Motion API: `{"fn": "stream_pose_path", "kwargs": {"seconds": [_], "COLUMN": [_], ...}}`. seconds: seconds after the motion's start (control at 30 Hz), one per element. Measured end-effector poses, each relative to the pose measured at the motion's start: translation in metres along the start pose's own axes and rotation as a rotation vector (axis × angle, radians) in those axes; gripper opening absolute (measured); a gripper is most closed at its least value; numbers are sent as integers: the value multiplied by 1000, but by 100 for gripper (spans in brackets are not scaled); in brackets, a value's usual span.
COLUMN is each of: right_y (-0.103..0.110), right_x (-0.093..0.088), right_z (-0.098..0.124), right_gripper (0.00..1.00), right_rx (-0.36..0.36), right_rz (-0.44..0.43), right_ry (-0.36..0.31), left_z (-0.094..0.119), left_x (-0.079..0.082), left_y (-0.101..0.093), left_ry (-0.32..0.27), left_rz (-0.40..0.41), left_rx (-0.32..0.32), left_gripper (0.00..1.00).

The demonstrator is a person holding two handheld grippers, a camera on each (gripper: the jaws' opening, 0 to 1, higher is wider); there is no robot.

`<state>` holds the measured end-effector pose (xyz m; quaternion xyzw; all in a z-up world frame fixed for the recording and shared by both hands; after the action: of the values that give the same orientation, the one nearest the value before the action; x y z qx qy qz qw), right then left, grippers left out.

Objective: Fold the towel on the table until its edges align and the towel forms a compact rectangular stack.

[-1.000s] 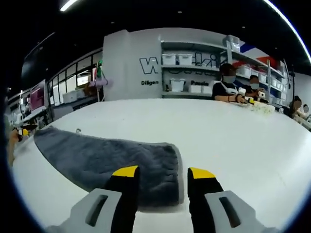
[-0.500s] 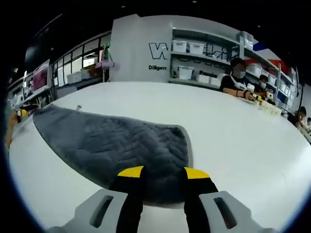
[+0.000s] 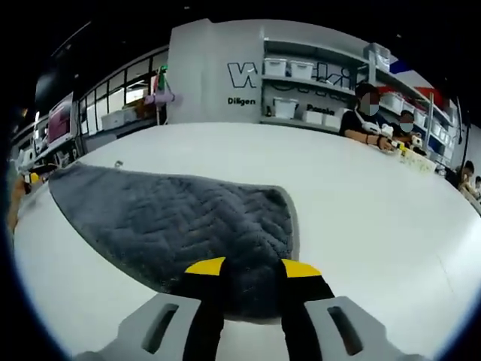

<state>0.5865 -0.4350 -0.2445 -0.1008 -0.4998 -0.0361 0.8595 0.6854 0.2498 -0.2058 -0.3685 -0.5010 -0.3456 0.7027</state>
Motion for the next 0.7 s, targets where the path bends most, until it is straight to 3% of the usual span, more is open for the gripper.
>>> {"fn": "stream_pose_path", "kwargs": {"seconds": [0.2, 0.37, 0.7], "right_y": [-1, -5, -15], "right_x": [0, -1, -1], "right_z": [-1, -3, -5], "right_gripper": [17, 6, 4], "right_rx": [9, 9, 41], "right_rz": [-10, -10, -26], "right_ry": [-6, -14, -19], "left_z": [2, 1, -1], "left_x": [-1, -3, -5], "left_y": [3, 0, -1], "left_ry": [-3, 3, 14], "left_rz": [6, 4, 5], "left_rx": [6, 7, -3], "left_gripper": [93, 93, 93]}}
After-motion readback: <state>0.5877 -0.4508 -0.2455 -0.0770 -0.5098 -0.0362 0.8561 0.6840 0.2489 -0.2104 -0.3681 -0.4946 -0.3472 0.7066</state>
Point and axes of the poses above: the point that each gripper's makers call its tool centre point, and the gripper's own axes: z roughly backward along the fingers, y roughly to its left, x roughly out of its top, the point moved 6 cm from there along z, roughly backward along the fingers, and after that the axes turned 12 degrees about -x, right-handed, at the moved point
